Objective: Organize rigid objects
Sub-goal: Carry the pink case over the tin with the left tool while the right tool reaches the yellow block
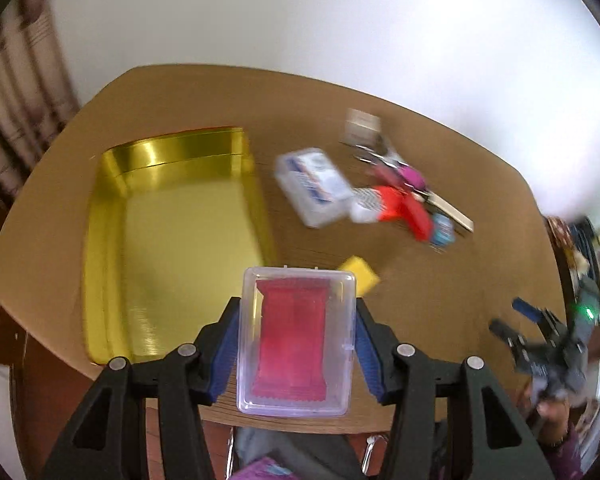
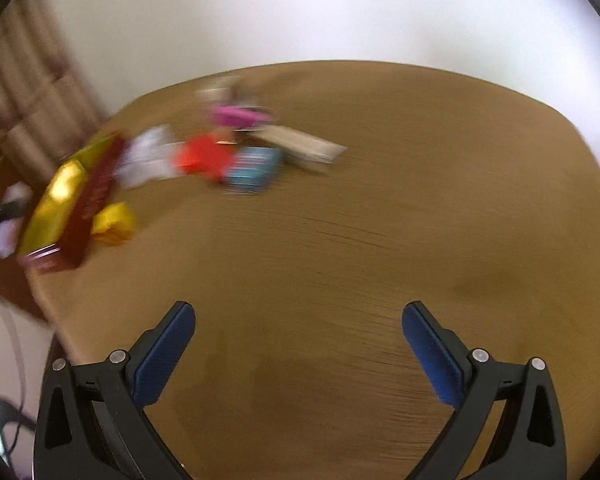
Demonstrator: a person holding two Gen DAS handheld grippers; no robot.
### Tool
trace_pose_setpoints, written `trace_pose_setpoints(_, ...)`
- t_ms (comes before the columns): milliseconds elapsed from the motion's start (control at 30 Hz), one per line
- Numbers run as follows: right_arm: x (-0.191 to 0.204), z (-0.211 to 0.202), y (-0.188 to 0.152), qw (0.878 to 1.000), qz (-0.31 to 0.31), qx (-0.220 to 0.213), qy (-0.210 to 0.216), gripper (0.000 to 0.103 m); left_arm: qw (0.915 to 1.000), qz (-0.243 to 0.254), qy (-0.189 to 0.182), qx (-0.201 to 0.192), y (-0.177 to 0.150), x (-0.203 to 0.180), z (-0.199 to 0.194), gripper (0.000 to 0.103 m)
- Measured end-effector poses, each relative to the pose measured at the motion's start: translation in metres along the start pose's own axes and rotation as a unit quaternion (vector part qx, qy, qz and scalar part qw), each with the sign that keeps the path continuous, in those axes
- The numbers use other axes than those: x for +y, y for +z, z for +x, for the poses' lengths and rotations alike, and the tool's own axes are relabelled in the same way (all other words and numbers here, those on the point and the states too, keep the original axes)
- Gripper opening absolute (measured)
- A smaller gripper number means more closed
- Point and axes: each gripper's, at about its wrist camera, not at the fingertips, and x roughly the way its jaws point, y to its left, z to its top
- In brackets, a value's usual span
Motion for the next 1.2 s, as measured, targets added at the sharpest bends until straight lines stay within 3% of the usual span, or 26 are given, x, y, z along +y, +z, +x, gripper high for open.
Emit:
trace_pose_setpoints(200, 0.092, 0.018, 0.027, 0.994, -0.102, 0.005, 0.047, 0.103, 0.9991, -0.036, 0.021, 0.002, 0.012, 0.039, 0.021, 0.054)
trace_pose_setpoints(400, 0.14, 0.043, 0.039, 0.985, -0.159, 0.019, 0.058, 0.097, 0.9966, -0.061, 0.056, 0.001, 0.031, 0.068, 0.054, 0.054)
trace_pose_setpoints(500, 0.15, 0.057, 0.041, 0.983, -0.174, 0.032, 0.054, 0.08, 0.996, -0.059, 0.067, 0.009, 0.034, 0.075, 0.069, 0.054)
trace_pose_setpoints(733, 0.165, 0.08, 0.05, 0.979, -0.194, 0.051, 0.039, 0.078, 0.9955, -0.05, 0.079, 0.018, 0.041, 0.081, 0.084, 0.055)
trace_pose_setpoints(900, 0.168, 0.092, 0.053, 0.978, -0.193, 0.07, 0.04, 0.058, 0.9915, -0.02, 0.128, 0.001, 0.045, 0.078, 0.081, 0.055)
trace_pose_setpoints(967, 0.168, 0.094, 0.052, 0.978, -0.19, 0.077, 0.041, 0.052, 0.9935, -0.024, 0.111, -0.006, 0.045, 0.08, 0.074, 0.055)
trace_pose_setpoints(1033, 0.167, 0.097, 0.051, 0.978, -0.187, 0.086, 0.045, 0.033, 0.9938, -0.051, 0.094, -0.029, 0.041, 0.083, 0.056, 0.055)
trace_pose_setpoints(1067, 0.166, 0.097, 0.05, 0.977, -0.185, 0.089, 0.049, 0.028, 0.9933, -0.062, 0.088, -0.042, 0.037, 0.084, 0.044, 0.055)
trace_pose_setpoints(1200, 0.164, 0.093, 0.048, 0.979, -0.181, 0.084, 0.051, 0.028, 0.9877, -0.097, 0.091, -0.082, 0.011, 0.087, 0.005, 0.055)
